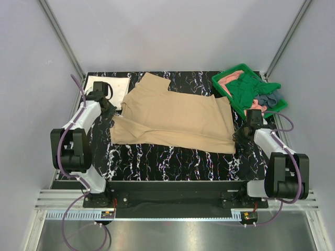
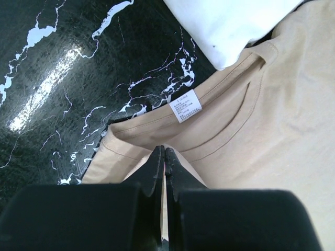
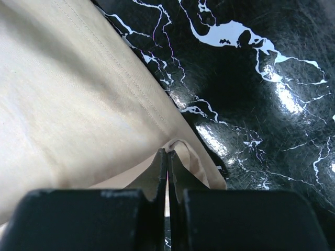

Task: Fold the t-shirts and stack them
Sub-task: Fold the tshirt

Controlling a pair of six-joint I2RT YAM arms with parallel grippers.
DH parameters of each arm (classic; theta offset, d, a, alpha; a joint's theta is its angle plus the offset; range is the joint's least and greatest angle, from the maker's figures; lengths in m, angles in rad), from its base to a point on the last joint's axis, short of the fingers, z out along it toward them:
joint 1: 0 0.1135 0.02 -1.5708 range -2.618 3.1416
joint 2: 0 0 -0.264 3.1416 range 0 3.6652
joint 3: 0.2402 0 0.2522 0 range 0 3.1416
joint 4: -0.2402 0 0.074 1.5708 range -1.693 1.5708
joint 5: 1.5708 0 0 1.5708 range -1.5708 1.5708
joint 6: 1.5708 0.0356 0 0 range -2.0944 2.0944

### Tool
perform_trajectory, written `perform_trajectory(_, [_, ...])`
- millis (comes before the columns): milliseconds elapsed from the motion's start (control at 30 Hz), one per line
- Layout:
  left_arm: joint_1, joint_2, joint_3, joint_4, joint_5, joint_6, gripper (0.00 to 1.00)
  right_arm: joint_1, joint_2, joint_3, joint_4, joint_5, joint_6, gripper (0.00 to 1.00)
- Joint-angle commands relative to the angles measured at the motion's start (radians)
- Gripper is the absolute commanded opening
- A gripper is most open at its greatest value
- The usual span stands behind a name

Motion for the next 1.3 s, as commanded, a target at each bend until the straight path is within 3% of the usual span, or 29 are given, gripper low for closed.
perform_trajectory(0, [0.001, 0.018, 0.046, 0.039, -0.041, 0.018, 0.00, -0.004, 0.002, 0.041, 0.024, 0.024, -0.029, 0.00])
perform_trajectory(1033, [-0.031, 0.134, 0.166, 0.030, -0.104, 0.043, 0.00, -0.004, 0.149, 0.173, 0.054, 0.044, -0.107, 0.03])
perform_trajectory(1100, [-0.035, 0.141, 0.175, 0.030, -0.101, 0.046, 0.00, -0.004, 0.152, 0.187, 0.052, 0.051, -0.107, 0.06])
perform_trajectory(1167, [-0.037, 0.141, 0.183, 0.029, -0.092, 0.049, 0.00, -0.004, 0.151, 0.206, 0.052, 0.027, -0.109, 0.18])
perform_trajectory(1267, [-0.042, 0.109, 0.178, 0.023, -0.109, 0.057, 0.14, -0.004, 0.143, 0.251, -0.023, 0.019, -0.106, 0.34])
